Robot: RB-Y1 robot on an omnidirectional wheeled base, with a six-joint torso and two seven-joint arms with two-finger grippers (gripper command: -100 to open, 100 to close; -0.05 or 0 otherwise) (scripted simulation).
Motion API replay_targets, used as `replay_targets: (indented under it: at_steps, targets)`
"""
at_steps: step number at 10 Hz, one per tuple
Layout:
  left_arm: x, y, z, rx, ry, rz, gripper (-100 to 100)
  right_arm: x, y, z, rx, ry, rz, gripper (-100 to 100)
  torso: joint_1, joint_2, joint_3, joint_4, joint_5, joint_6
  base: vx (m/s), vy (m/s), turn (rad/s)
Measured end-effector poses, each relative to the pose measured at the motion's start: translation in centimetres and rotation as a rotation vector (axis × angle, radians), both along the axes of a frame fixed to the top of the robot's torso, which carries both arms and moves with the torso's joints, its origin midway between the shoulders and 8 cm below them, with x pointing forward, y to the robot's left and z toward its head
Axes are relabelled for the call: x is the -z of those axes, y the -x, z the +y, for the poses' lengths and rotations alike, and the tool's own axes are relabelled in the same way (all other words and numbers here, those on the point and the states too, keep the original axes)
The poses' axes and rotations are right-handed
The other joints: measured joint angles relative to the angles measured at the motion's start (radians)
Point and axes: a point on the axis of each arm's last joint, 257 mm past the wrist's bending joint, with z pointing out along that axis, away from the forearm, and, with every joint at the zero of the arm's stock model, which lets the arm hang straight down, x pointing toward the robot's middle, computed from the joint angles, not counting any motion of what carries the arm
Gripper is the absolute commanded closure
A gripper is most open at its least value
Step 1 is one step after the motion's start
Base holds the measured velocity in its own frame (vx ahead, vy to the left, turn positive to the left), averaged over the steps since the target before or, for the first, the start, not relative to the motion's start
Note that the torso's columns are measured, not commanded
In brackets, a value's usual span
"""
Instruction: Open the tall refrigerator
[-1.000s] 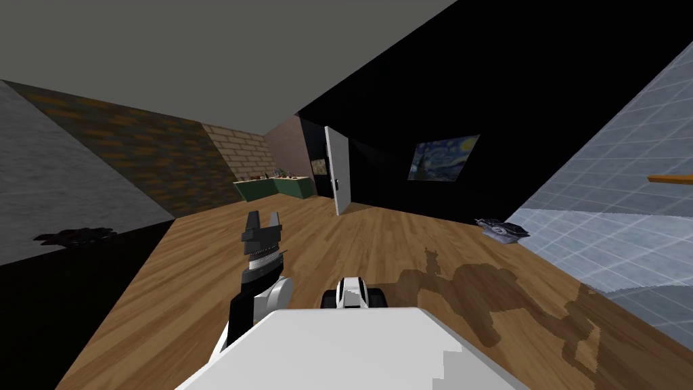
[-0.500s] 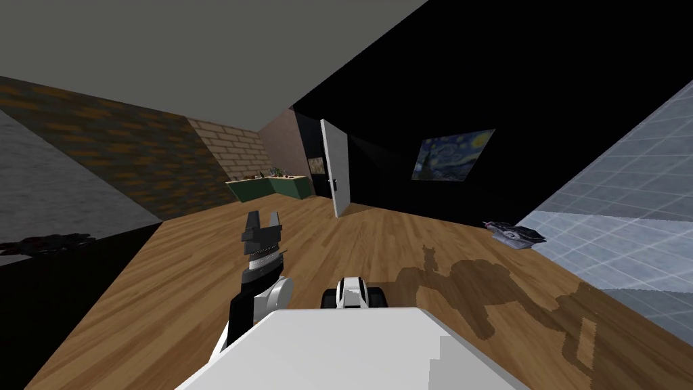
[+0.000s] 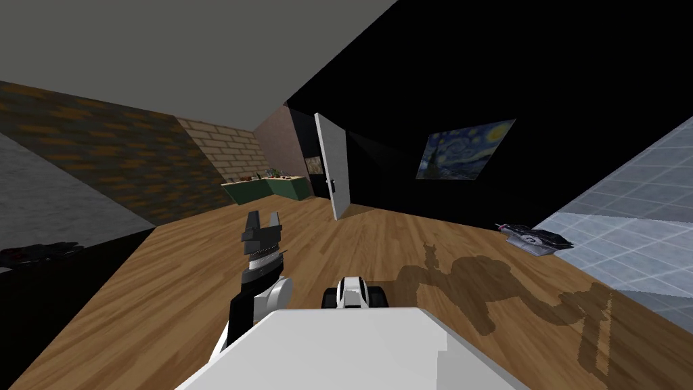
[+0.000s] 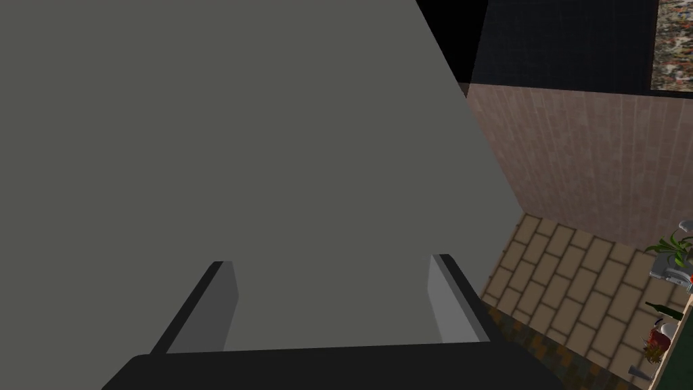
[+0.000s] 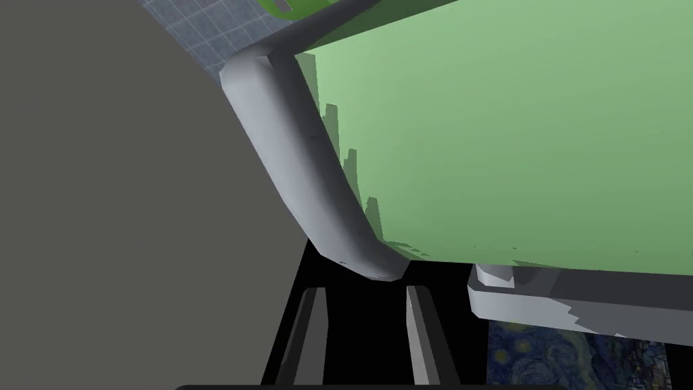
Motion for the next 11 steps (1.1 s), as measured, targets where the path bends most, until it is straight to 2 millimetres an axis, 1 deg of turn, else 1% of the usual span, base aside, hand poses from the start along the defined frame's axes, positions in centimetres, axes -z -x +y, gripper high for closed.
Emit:
replay_targets:
  at_steps: [1, 2, 3, 5, 6, 7, 9, 10, 11]
  targets:
    - [0.0, 0.0, 0.0, 0.000, 0.000, 0.000, 0, 0.4, 0.6, -0.2, 0.011, -0.006, -0.005, 100, -0.002, 0.000, -0.002, -0.001, 0.000, -0.001, 0.278, -0.060, -0.039]
    - [0.0, 0.0, 0.0, 0.000, 0.000, 0.000, 0, 0.3, 1.6, -0.1, 0.035, -0.005, -0.005, 100, -0.003, -0.004, -0.004, -0.002, -0.001, -0.002, 0.232, -0.077, -0.035]
    - [0.0, 0.0, 0.0, 0.000, 0.000, 0.000, 0, 0.3, 2.1, -0.1, 0.050, -0.005, -0.007, 100, -0.005, -0.003, -0.005, -0.003, -0.002, -0.004, 0.222, -0.090, -0.027]
    - [0.0, 0.0, 0.0, 0.000, 0.000, 0.000, 0, 0.6, 3.5, -0.3, 0.085, -0.006, -0.010, 100, -0.016, -0.002, -0.008, -0.005, -0.003, -0.006, 0.227, -0.096, -0.026]
    - [0.0, 0.0, 0.0, 0.000, 0.000, 0.000, 0, 0.4, 4.4, -0.1, 0.107, -0.005, -0.010, 100, -0.022, -0.002, -0.008, -0.005, -0.005, -0.006, 0.217, -0.088, -0.027]
    - [0.0, 0.0, 0.0, 0.000, 0.000, 0.000, 0, 0.4, 5.0, 0.0, 0.122, -0.003, -0.010, 100, -0.024, -0.001, -0.008, -0.005, -0.007, -0.008, 0.258, -0.047, -0.014]
    - [0.0, 0.0, 0.0, 0.000, 0.000, 0.000, 0, 0.1, 6.4, 0.2, 0.159, 0.004, -0.010, 100, -0.019, -0.002, -0.008, -0.005, -0.005, -0.006, 0.280, -0.079, -0.018]
    - [0.0, 0.0, 0.0, 0.000, 0.000, 0.000, 0, 0.1, 7.3, 0.4, 0.178, 0.002, -0.009, 100, -0.020, -0.001, -0.008, -0.005, -0.005, -0.006, 0.225, -0.077, -0.016]
    - [0.0, 0.0, 0.0, 0.000, 0.000, 0.000, 0, 0.2, 7.6, 0.3, 0.191, 0.003, -0.009, 100, -0.019, 0.002, -0.006, -0.004, -0.005, -0.007, 0.236, -0.057, 0.000]
